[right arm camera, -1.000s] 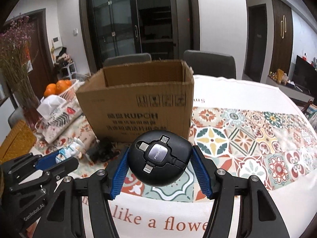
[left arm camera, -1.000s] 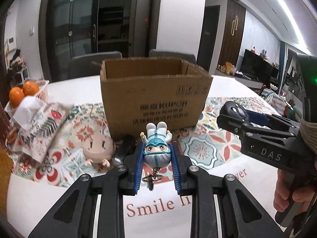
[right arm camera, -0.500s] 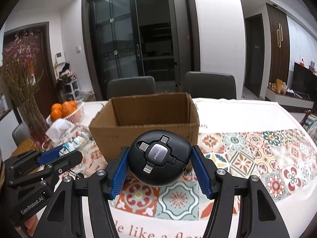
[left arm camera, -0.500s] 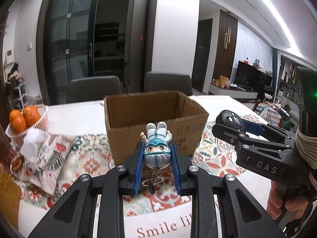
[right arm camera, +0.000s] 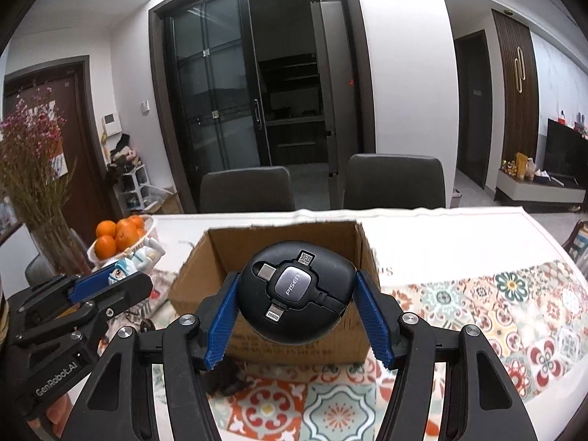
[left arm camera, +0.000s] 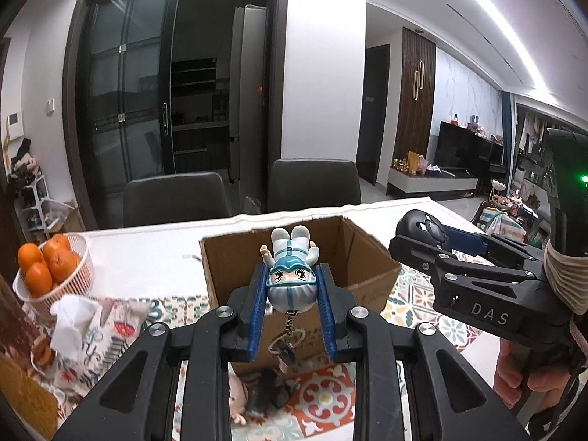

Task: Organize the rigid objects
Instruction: 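Lift both held items and carry them over the cardboard box, then open both tools to drop the keychain and earbud case into the box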

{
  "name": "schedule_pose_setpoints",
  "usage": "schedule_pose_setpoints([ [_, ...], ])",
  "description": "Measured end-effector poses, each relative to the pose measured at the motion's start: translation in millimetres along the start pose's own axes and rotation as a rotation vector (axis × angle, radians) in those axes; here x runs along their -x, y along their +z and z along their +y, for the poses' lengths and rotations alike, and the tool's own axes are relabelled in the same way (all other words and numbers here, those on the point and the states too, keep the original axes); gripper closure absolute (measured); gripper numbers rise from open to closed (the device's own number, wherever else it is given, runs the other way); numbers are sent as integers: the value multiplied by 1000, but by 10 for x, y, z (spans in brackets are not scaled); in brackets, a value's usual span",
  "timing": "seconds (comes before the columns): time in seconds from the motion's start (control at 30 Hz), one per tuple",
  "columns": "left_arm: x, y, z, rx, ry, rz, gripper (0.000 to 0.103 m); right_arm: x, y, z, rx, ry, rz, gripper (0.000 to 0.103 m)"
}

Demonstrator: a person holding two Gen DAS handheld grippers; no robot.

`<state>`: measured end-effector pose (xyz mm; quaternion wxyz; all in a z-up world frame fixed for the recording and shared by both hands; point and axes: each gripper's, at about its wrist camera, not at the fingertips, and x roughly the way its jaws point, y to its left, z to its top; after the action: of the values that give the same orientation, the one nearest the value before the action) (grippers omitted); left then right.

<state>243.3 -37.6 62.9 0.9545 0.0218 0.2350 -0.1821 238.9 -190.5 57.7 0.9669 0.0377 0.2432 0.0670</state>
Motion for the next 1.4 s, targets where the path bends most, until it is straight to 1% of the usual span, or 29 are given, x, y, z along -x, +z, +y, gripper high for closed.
schedule_pose_setpoints([
  [0.13,-76,163,33,-3,-5,-11,77,-56,123,-1,7,1,-4,41],
  [0.3,-229,341,87,0,-4,-2,77,-173,252,-10,9,-2,4,41],
  [0.5,-454,452,120,-19,8,21,77,-395,318,-44,25,-5,42,41],
  [0.87,-977,443,208,-7,-2,130,76,-864,337,-123,32,-17,134,41],
  [1.03,-1180,373,226,5,-9,183,76,-955,351,-124,56,-41,133,41],
  [1.07,-1205,357,228,8,-11,194,75,-966,343,-122,58,-44,136,41],
  [1.1,-1230,337,227,14,-15,203,62,-979,338,-118,61,-46,140,41],
  [1.13,-1231,318,218,16,-11,209,56,-993,328,-127,60,-47,145,41],
  [1.17,-1221,303,204,16,-8,207,52,-999,322,-139,55,-46,149,41],
  [1.23,-1199,276,181,-1,9,200,52,-1002,287,-159,49,-44,155,41],
  [1.4,-1076,256,174,-2,22,187,52,-963,241,-166,45,-43,159,41],
])
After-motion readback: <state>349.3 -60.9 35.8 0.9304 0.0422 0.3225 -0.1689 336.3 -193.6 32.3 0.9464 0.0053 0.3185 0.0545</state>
